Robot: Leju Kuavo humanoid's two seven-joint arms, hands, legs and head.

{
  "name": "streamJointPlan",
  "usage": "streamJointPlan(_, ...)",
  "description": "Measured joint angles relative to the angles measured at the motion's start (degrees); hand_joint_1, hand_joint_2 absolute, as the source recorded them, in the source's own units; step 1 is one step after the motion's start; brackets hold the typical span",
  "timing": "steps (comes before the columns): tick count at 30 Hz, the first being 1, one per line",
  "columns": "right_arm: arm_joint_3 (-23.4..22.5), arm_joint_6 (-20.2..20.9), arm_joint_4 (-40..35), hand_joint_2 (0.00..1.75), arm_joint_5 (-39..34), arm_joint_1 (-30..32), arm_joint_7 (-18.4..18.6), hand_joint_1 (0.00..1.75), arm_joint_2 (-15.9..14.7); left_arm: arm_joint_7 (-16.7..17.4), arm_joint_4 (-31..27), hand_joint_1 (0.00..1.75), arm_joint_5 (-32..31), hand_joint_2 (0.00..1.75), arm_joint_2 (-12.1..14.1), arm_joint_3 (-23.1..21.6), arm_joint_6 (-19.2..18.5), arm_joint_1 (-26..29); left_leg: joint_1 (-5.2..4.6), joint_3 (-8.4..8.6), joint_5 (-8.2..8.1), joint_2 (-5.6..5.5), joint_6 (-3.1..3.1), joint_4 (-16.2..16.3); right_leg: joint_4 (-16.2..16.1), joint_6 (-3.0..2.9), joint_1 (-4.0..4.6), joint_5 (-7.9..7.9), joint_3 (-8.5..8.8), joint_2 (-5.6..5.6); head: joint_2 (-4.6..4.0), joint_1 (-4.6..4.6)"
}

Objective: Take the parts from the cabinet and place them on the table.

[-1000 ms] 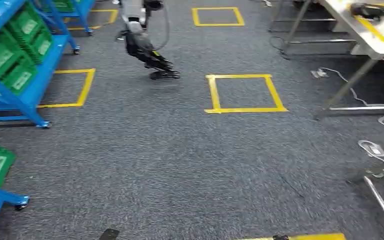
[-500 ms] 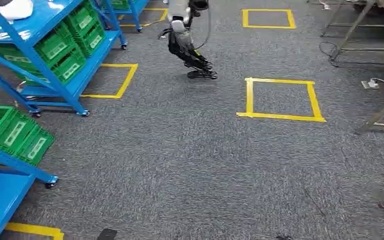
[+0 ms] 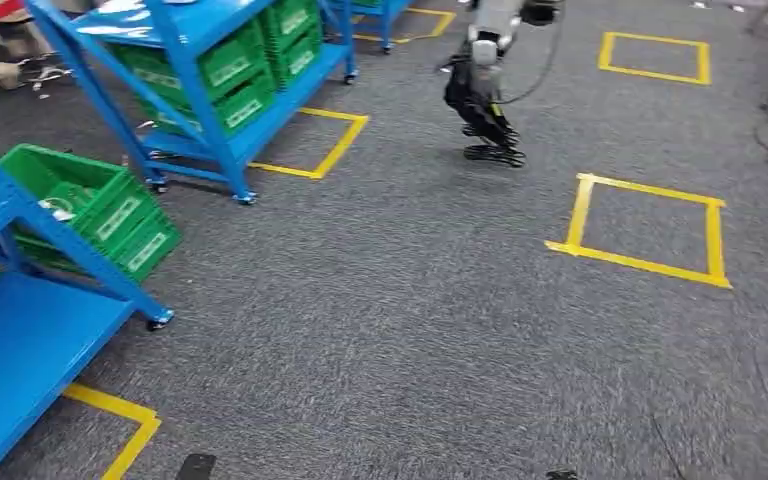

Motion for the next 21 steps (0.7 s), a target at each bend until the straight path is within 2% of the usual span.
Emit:
streamJointPlan(1,0.00,0.00,0.00,1.75,0.02,0.10,0.00,0.00,0.00,-0.11,0.00,0.00,0.24,0.00,-0.02,0.26,-0.02,-0.03,0.00,-0.03,0.01,-0.83,0.07,0.01,4.64,0.12,0.01,-1.68,-2.34,0.29,-0.02,0.07)
streamJointPlan(2,-0.02,0.02,0.00,1.75,0.02,0.18,0.02,0.00,0.00,-0.17,0.00,0.00,0.33,0.00,0.00,0.66,0.00,0.04,0.00,0.02,0.02,-1.67,0.07,0.01,7.06,0.19,0.00,-1.93,-3.78,0.35,-0.02,0.06)
streamJointPlan(3,-0.02,0.04,0.00,1.75,0.02,0.28,0.02,0.00,0.00,-0.20,0.00,0.00,0.35,0.00,0.00,0.92,0.00,0.11,0.03,0.06,0.03,-2.48,0.04,0.03,6.52,0.20,-0.03,-0.80,-3.85,0.36,-0.02,0.04)
streamJointPlan(4,-0.02,0.02,0.00,1.75,0.02,0.28,0.02,0.00,0.00,-0.20,0.00,0.00,0.39,0.00,0.00,1.11,0.00,0.20,0.10,0.12,0.09,-3.35,-0.05,0.06,3.68,0.21,-0.15,1.36,-2.75,0.43,-0.02,0.09)
streamJointPlan(5,-0.02,0.02,0.00,1.75,0.02,0.26,0.02,0.00,0.00,-0.20,0.00,0.00,0.39,0.00,0.00,1.31,-0.02,0.23,0.21,0.19,0.09,-4.27,-0.24,0.14,-1.28,0.29,-0.41,4.22,-0.50,0.87,-0.02,0.00)
streamJointPlan(6,-0.02,0.02,0.00,1.75,0.02,0.24,0.02,0.00,0.00,-0.22,0.00,0.00,0.39,0.00,-0.04,1.40,-0.02,0.17,0.40,0.19,0.09,-5.18,-0.58,0.32,-6.77,0.48,-0.77,6.81,2.11,2.15,-0.02,0.07)
streamJointPlan(7,-0.02,0.04,0.02,1.75,0.02,0.26,0.02,0.00,0.02,-0.28,0.00,0.00,0.39,0.00,0.04,1.46,-0.02,0.11,0.33,-0.09,0.05,-5.92,-1.08,0.53,-9.70,0.80,-1.30,6.40,3.54,5.78,-0.02,0.17)
streamJointPlan(8,0.00,0.07,0.04,1.75,0.02,0.25,0.00,0.00,0.02,-0.31,0.00,0.00,0.39,0.00,0.09,1.48,-0.02,-0.03,0.18,-0.48,0.00,-6.66,-1.44,1.05,-10.32,0.03,-1.29,6.57,3.44,5.67,-0.02,0.22)
streamJointPlan(9,0.02,0.13,0.04,1.75,0.07,0.09,-0.02,0.00,0.02,-0.33,0.00,0.00,0.39,0.00,0.09,1.51,0.00,0.10,0.24,-0.66,0.28,-6.96,-1.76,0.61,-10.19,-0.40,-1.11,6.62,3.77,4.89,-0.02,0.13)
streamJointPlan(11,-0.02,0.15,0.02,1.75,0.17,-0.07,0.02,0.00,-0.02,-0.33,0.00,0.00,0.39,0.00,0.09,1.68,0.00,0.53,0.65,-0.84,0.87,-7.92,-2.63,0.10,-10.14,-1.26,-0.74,6.91,3.62,4.10,-0.02,0.09)
streamJointPlan(12,-0.02,0.15,0.02,1.75,0.33,-0.03,0.00,0.00,-0.02,-0.31,0.00,0.00,0.61,0.00,0.11,1.94,0.00,0.68,0.69,-1.05,0.62,-7.08,-2.75,0.38,-10.54,-1.92,-0.97,7.31,3.65,3.19,-0.02,0.11)
streamJointPlan(13,0.00,0.15,0.02,1.75,0.59,-0.12,-0.09,0.00,-0.02,-0.26,0.00,0.00,0.92,0.00,0.02,2.14,0.00,0.70,0.29,-1.61,-0.56,-3.75,-2.86,1.68,-10.59,-2.28,-0.86,7.35,3.65,2.69,-0.02,-0.16)
streamJointPlan(14,0.02,0.15,0.02,1.75,0.74,-0.07,-0.11,0.00,-0.02,-0.26,0.00,0.00,1.01,0.00,-0.02,2.34,0.00,0.48,0.24,-3.46,-2.98,-2.03,-3.02,5.34,-10.60,-2.62,-0.68,7.35,3.60,1.88,-0.02,-0.66)
streamJointPlan(16,0.02,0.15,0.02,1.75,0.87,0.21,-0.11,0.00,-0.02,-0.70,0.00,0.00,1.33,0.00,-0.02,2.60,0.00,0.19,0.27,-7.75,-7.06,-0.97,-3.15,14.32,-10.60,-2.81,-0.39,7.24,3.53,-0.07,-0.02,-0.59)
streamJointPlan(17,0.02,0.15,0.02,1.75,1.01,0.29,-0.13,0.00,-0.02,-0.90,0.00,0.00,1.35,0.00,0.00,2.82,0.02,0.21,0.27,-9.25,-7.97,-0.89,-3.16,17.48,-10.59,-2.89,-0.32,7.19,3.50,-1.04,-0.02,-0.66)
streamJointPlan(18,0.02,0.15,0.02,1.75,1.05,0.26,-0.18,0.00,-0.02,-1.05,0.00,0.00,1.35,0.00,0.04,2.91,0.02,0.34,0.27,-9.33,-7.50,-0.86,-3.14,17.85,-10.59,-2.92,-0.29,7.15,3.51,-1.82,-0.02,-0.61)
streamJointPlan(19,0.02,0.13,0.02,1.75,1.09,0.17,-0.31,0.00,-0.02,-1.16,0.00,0.00,1.35,0.00,0.15,2.95,0.04,0.48,0.26,-8.18,-5.77,-0.75,-3.06,15.83,-10.59,-2.94,-0.26,7.11,3.52,-2.62,-0.02,-0.68)
streamJointPlan(20,0.02,0.15,0.02,1.75,1.07,0.09,-0.42,0.00,-0.02,-1.22,0.00,0.00,1.35,0.00,0.26,2.99,0.04,0.52,0.25,-6.11,-3.58,-0.36,-2.94,12.03,-10.59,-2.87,-0.26,7.05,3.61,-3.30,-0.02,-0.63)
streamJointPlan(21,0.02,0.15,0.02,1.75,1.07,0.02,-0.44,0.00,0.00,-1.22,0.00,0.00,1.35,0.00,0.39,3.08,0.04,0.45,0.18,-3.48,-1.42,0.67,-2.76,7.41,-10.59,-2.70,-0.26,6.95,3.75,-3.95,-0.02,-0.66)
